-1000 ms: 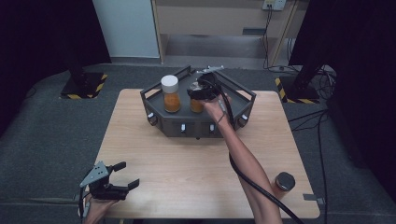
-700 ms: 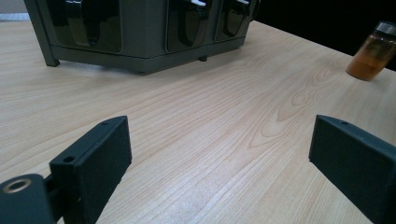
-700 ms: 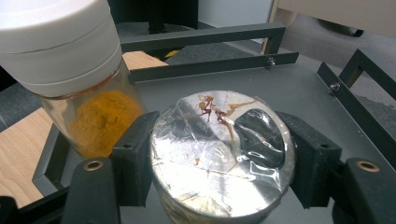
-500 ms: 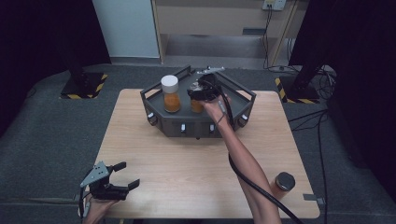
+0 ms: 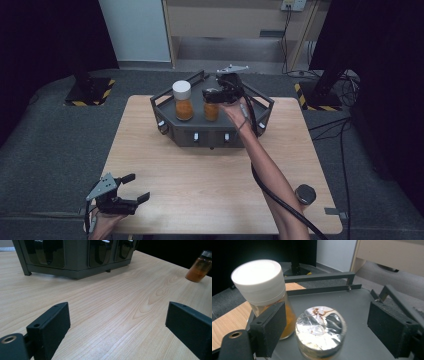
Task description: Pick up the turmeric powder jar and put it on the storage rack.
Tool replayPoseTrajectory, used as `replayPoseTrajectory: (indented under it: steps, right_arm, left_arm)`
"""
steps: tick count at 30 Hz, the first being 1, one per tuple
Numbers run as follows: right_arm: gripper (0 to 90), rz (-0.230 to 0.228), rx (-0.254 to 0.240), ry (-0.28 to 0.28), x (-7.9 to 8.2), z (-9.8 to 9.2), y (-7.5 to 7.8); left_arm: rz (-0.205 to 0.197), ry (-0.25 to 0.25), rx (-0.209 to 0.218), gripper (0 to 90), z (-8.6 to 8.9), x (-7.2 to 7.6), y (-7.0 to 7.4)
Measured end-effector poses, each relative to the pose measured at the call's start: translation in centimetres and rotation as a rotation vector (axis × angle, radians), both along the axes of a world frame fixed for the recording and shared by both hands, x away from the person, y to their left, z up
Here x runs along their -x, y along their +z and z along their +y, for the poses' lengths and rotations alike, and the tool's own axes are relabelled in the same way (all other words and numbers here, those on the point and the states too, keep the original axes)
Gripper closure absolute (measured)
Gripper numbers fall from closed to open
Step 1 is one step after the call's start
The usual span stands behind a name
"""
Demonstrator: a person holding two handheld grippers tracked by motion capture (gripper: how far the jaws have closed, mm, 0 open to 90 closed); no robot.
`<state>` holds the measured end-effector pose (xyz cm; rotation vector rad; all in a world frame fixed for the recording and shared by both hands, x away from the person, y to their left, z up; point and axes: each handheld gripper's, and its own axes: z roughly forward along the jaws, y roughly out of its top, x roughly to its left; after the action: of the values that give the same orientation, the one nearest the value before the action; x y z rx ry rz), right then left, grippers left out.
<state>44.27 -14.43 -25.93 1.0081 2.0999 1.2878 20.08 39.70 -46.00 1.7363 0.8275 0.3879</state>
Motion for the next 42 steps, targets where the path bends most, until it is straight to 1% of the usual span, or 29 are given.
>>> replayPoseTrajectory:
  steps: [2, 5, 7, 10, 12, 14, 16, 18, 20, 27, 31, 33, 35, 42]
  right_arm:
    - [14.5, -0.007, -0.01, 0.002, 0.4, -0.7, 0.5]
    - [14.6, -0.03, -0.007, 0.008, 1.2, -1.5, 1.3]
    - [14.3, -0.034, -0.008, 0.017, 1.7, -2.0, 1.8]
    - [14.3, -0.053, 0.001, 0.027, 2.5, -2.7, 2.5]
    - [14.3, -0.058, -0.003, 0.036, 3.0, -3.3, 2.9]
    - [14.4, -0.083, 0.0, 0.035, 3.8, -3.8, 3.1]
    - [14.2, -0.081, -0.012, 0.043, 4.3, -4.5, 3.4]
    - [14.0, -0.087, -0.009, 0.047, 4.8, -4.9, 3.6]
    - [14.0, -0.102, -0.007, 0.051, 5.4, -5.4, 3.7]
    - [13.4, -0.11, -0.016, 0.071, 7.0, -7.1, 3.7]
    - [13.2, -0.115, -0.03, 0.083, 8.0, -8.2, 3.6]
    - [13.1, -0.126, -0.021, 0.084, 8.7, -8.6, 3.6]
    - [13.2, -0.138, -0.024, 0.083, 9.4, -9.2, 3.6]
    - [11.8, -0.145, -0.028, 0.084, 11.4, -11.3, 3.3]
  left_arm:
    - [0.0, 0.0, -0.001, 4.9, 0.0, 0.0, 0.0]
    - [0.001, 0.0, -0.003, 4.9, 0.0, 0.0, 0.0]
    - [0.001, 0.0, -0.002, 4.9, -0.1, 0.0, 0.0]
    - [0.002, -0.001, -0.004, 4.9, -0.1, 0.0, 0.0]
    - [0.001, -0.001, -0.006, 4.9, -0.1, 0.0, 0.1]
    - [0.0, -0.001, -0.006, 4.9, -0.1, 0.0, 0.1]
    - [0.001, 0.0, -0.006, 4.9, -0.1, 0.0, 0.1]
    - [0.001, 0.0, -0.006, 4.9, -0.1, 0.0, 0.1]
    - [0.001, -0.001, -0.007, 4.9, -0.1, 0.0, 0.1]
    - [0.0, 0.0, -0.009, 4.9, -0.1, 0.0, 0.1]
    - [0.001, 0.001, -0.008, 4.9, -0.1, 0.0, 0.1]
    - [0.002, 0.0, -0.01, 4.9, -0.2, 0.0, 0.1]
    - [0.002, -0.001, -0.011, 4.9, -0.2, 0.0, 0.1]
    - [0.002, -0.002, -0.014, 4.9, -0.2, 0.0, 0.2]
